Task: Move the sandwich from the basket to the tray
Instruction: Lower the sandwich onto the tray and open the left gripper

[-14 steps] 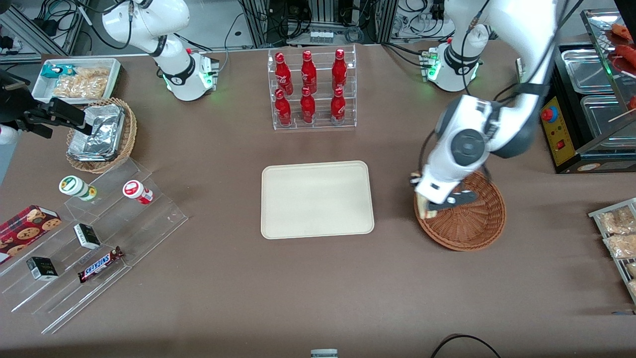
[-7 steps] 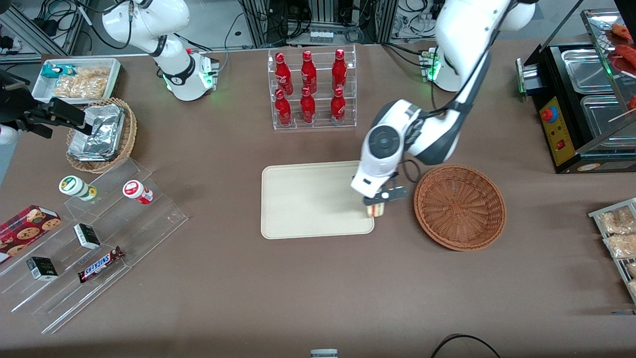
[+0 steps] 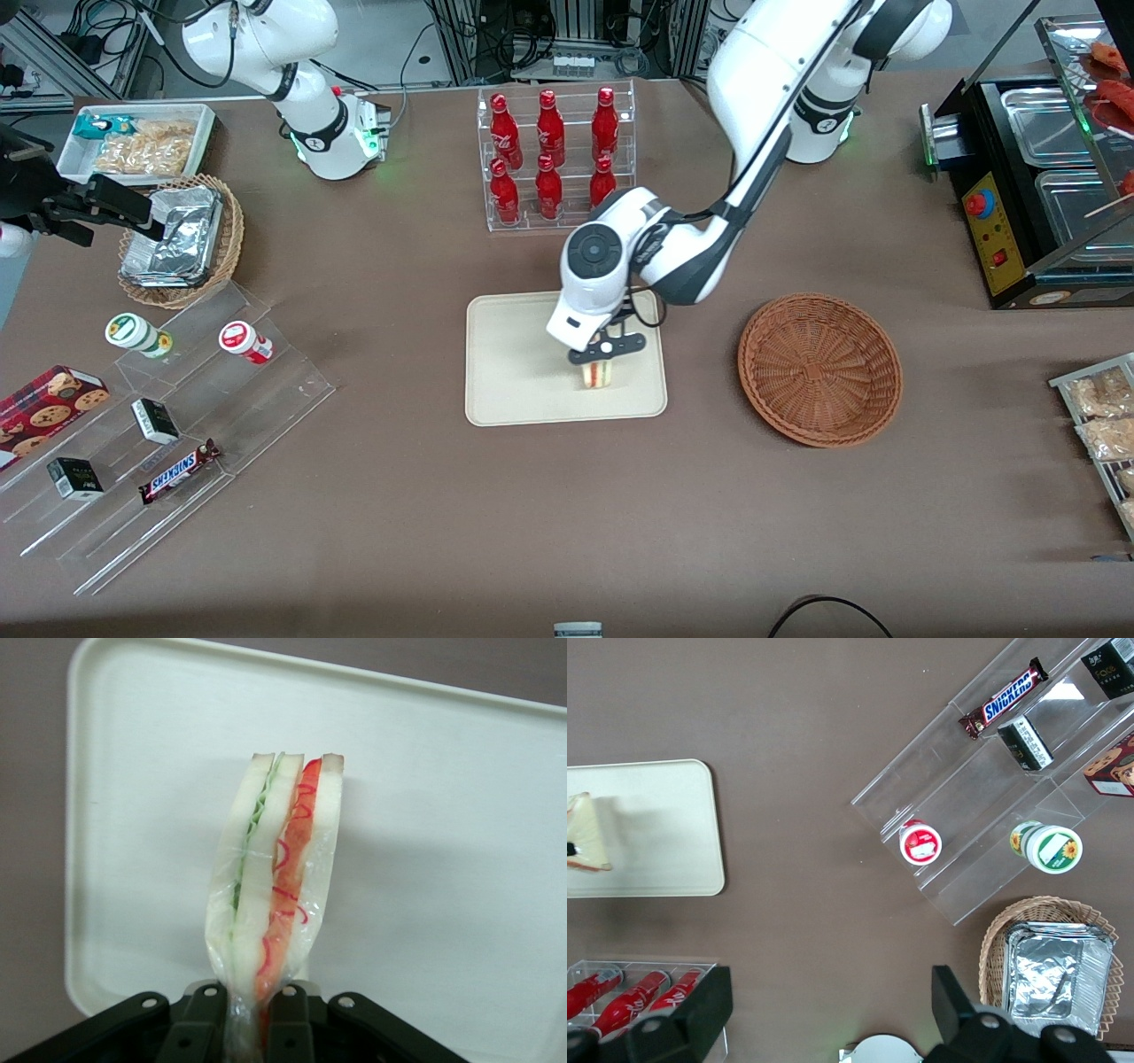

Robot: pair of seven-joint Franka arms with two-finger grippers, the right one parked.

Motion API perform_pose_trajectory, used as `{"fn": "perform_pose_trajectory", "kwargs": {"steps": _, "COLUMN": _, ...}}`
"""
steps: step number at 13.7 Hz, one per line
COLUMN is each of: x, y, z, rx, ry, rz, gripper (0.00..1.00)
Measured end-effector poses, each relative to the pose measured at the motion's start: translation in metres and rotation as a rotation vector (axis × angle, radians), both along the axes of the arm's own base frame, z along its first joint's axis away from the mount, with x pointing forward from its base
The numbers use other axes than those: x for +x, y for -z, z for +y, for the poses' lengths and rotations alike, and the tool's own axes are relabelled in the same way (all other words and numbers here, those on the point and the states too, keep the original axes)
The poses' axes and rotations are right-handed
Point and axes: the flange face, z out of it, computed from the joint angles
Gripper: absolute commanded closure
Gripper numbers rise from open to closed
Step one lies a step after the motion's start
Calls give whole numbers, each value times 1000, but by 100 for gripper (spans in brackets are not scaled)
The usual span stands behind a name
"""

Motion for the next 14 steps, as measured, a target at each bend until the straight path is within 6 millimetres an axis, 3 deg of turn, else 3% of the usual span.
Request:
{"fn": "perform_pose_trajectory", "kwargs": {"steps": 3, "x": 1, "y": 9, "z": -18, "rx": -13, "ry": 10, "rz": -2, "gripper": 96}}
{"fn": "perform_pose_trajectory", "kwargs": {"steps": 4, "x": -1, "y": 15, "z": -23, "rx": -11, "ry": 10, "rz": 2, "gripper": 91}}
{"fn": "perform_pose_trajectory", "kwargs": {"steps": 5, "x": -3, "y": 22, "z": -26, "rx": -8, "ry": 9, "rz": 7, "gripper": 73}}
{"fn": "perform_pose_trajectory", "kwargs": {"steps": 6, "x": -4, "y": 26, "z": -28, "rx": -5, "ry": 10, "rz": 11, "gripper": 28}}
{"fn": "perform_pose_trajectory", "kwargs": {"steps": 7, "x": -4, "y": 29, "z": -29, "rx": -5, "ry": 9, "rz": 12, "gripper": 10}}
{"fn": "perform_pose_trajectory", "kwargs": {"steps": 8, "x": -4, "y": 28, "z": -29, "rx": -5, "ry": 6, "rz": 11, "gripper": 0}}
{"fn": "perform_pose_trajectory", "kwargs": {"steps": 12, "x": 2, "y": 17, "z": -32, "rx": -20, "ry": -22, "rz": -4, "gripper": 0}}
{"fn": "perform_pose_trajectory", "kwargs": {"steps": 14, "x": 8, "y": -7, "z": -34, "rx": -41, "ry": -29, "rz": -29, "gripper": 0}}
